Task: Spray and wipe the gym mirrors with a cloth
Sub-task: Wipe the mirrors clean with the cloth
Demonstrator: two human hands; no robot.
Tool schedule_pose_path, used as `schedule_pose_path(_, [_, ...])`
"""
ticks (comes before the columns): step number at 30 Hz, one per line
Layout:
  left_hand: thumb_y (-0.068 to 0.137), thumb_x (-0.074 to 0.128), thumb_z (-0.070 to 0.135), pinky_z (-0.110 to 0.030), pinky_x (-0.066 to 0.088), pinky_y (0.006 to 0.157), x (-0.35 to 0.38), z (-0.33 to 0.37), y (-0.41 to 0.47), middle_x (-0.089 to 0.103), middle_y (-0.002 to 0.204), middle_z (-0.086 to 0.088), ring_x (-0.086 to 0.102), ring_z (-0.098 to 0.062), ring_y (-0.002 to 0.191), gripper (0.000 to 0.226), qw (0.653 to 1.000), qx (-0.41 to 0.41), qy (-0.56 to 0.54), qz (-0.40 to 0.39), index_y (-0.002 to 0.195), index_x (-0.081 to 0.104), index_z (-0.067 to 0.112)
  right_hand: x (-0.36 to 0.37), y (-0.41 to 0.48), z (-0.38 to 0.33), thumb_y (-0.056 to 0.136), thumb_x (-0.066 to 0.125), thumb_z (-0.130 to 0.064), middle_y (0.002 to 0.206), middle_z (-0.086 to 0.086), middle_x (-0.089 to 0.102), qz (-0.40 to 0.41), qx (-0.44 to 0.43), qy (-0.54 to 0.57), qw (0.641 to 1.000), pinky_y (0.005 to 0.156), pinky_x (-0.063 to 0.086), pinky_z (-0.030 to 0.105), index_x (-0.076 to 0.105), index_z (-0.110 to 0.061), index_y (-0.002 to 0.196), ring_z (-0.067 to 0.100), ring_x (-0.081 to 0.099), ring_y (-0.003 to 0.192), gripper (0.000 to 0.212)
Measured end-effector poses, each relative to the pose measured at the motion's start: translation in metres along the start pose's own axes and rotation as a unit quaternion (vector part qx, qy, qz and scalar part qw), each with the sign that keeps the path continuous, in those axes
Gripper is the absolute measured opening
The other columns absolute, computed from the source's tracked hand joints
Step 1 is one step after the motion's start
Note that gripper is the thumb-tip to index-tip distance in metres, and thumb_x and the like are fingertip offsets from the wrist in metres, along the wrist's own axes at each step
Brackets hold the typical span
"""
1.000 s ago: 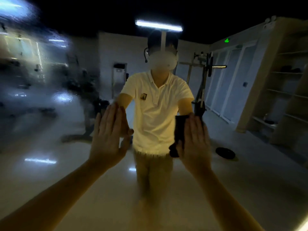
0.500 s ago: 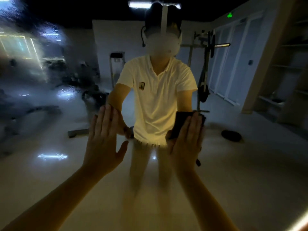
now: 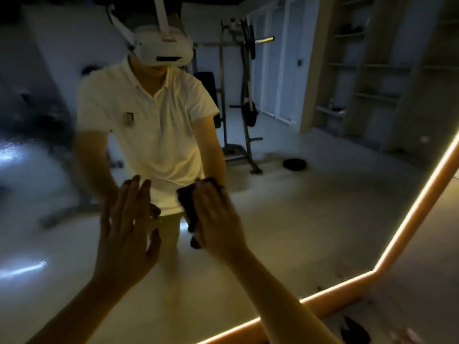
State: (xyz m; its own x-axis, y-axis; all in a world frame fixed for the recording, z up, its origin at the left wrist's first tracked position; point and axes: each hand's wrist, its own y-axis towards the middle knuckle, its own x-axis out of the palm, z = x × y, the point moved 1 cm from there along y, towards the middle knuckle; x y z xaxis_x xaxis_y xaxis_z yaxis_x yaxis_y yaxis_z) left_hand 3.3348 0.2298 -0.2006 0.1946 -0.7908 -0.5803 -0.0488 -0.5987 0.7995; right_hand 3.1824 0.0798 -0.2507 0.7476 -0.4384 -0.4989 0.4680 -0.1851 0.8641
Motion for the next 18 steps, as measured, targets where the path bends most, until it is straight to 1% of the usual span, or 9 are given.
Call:
schedule_pose_path(2, [0.093, 0.061, 0.033, -0.061, 0.01, 0.128, 0.012, 0.002, 0.0, 0.015, 0.172, -0.022, 0.015, -0.041, 0.16, 0.083, 1.0, 0.016, 0.007, -0.008, 0.16, 0.03, -0.005, -0.014, -0.013, 0.037, 0.099, 0.054, -0.025, 0.163, 0.019, 0.029, 0.038, 0.137, 0.01, 0.99, 0.128, 0.018, 0.047, 0.027, -0.002, 0.156, 0.028, 0.013, 0.157, 0.068])
schedule_pose_path(4, [0.091, 0.067, 0.041, -0.067, 0.012, 0.126, 0.026, 0.003, 0.0, 0.014, 0.172, -0.023, 0.014, -0.042, 0.159, 0.091, 0.999, 0.014, 0.032, -0.001, 0.161, 0.028, -0.003, -0.032, -0.029, 0.08, 0.097, 0.051, -0.025, 0.164, 0.022, 0.026, 0.049, 0.308, 0.005, 0.95, 0.127, 0.019, 0.047, 0.019, -0.004, 0.159, 0.03, 0.016, 0.156, 0.073])
schedule_pose_path(5, [0.089, 0.069, 0.044, -0.069, 0.013, 0.125, 0.031, 0.002, -0.001, 0.013, 0.172, -0.024, 0.013, -0.043, 0.159, 0.095, 0.999, 0.014, 0.047, 0.004, 0.161, 0.028, -0.002, -0.038, -0.035, 0.099, 0.095, 0.048, -0.023, 0.165, 0.025, 0.021, 0.049, 0.385, 0.004, 0.922, 0.127, 0.022, 0.052, 0.014, -0.002, 0.161, 0.035, 0.017, 0.156, 0.077])
schedule_pose_path(8, [0.088, 0.069, 0.05, -0.068, 0.011, 0.125, 0.039, 0.001, -0.002, 0.009, 0.173, -0.024, 0.011, -0.043, 0.16, 0.099, 0.997, 0.019, 0.072, 0.009, 0.16, 0.028, -0.003, -0.045, -0.048, 0.137, 0.092, 0.033, -0.03, 0.166, 0.029, 0.014, 0.041, 0.51, -0.038, 0.858, 0.121, 0.029, 0.061, 0.01, 0.002, 0.161, 0.045, 0.021, 0.153, 0.08])
schedule_pose_path(9, [0.089, 0.068, 0.052, -0.067, 0.01, 0.126, 0.039, 0.0, -0.003, 0.009, 0.173, -0.024, 0.011, -0.044, 0.159, 0.099, 0.997, 0.022, 0.076, 0.01, 0.16, 0.028, -0.003, -0.045, -0.052, 0.141, 0.094, 0.031, -0.033, 0.165, 0.029, 0.018, 0.032, 0.519, -0.065, 0.852, 0.119, 0.03, 0.06, 0.014, 0.0, 0.162, 0.045, 0.024, 0.151, 0.078])
schedule_pose_path(12, [0.09, 0.067, 0.053, -0.065, 0.009, 0.127, 0.04, -0.004, -0.004, 0.011, 0.172, -0.024, 0.013, -0.043, 0.159, 0.098, 0.995, 0.032, 0.089, 0.01, 0.161, 0.028, -0.003, -0.047, -0.062, 0.134, 0.102, 0.046, -0.037, 0.154, 0.031, 0.036, 0.02, 0.53, -0.129, 0.838, 0.108, 0.037, 0.059, 0.025, -0.012, 0.163, 0.048, 0.041, 0.134, 0.069])
schedule_pose_path(13, [0.09, 0.067, 0.053, -0.065, 0.01, 0.127, 0.041, -0.006, -0.005, 0.012, 0.172, -0.025, 0.014, -0.043, 0.159, 0.098, 0.995, 0.036, 0.092, 0.011, 0.161, 0.028, -0.003, -0.047, -0.064, 0.127, 0.102, 0.047, -0.037, 0.149, 0.032, 0.04, 0.027, 0.52, -0.131, 0.844, 0.104, 0.04, 0.058, 0.028, -0.013, 0.162, 0.048, 0.045, 0.127, 0.067])
schedule_pose_path(16, [0.09, 0.068, 0.055, -0.066, 0.011, 0.126, 0.042, -0.007, -0.005, 0.012, 0.172, -0.026, 0.014, -0.044, 0.159, 0.1, 0.995, 0.041, 0.089, 0.005, 0.161, 0.028, -0.003, -0.033, -0.056, 0.09, 0.104, 0.041, -0.033, 0.138, 0.027, 0.049, 0.076, 0.458, -0.026, 0.885, 0.087, 0.054, 0.051, 0.025, -0.01, 0.162, 0.037, 0.057, 0.11, 0.064])
schedule_pose_path(18, [0.091, 0.068, 0.056, -0.066, 0.011, 0.126, 0.042, -0.007, -0.005, 0.012, 0.172, -0.026, 0.013, -0.045, 0.159, 0.101, 0.995, 0.038, 0.087, 0.003, 0.161, 0.027, -0.003, -0.02, -0.045, 0.05, 0.105, 0.041, -0.031, 0.139, 0.024, 0.049, 0.088, 0.419, 0.061, 0.902, 0.084, 0.058, 0.045, 0.018, -0.01, 0.163, 0.031, 0.06, 0.108, 0.066])
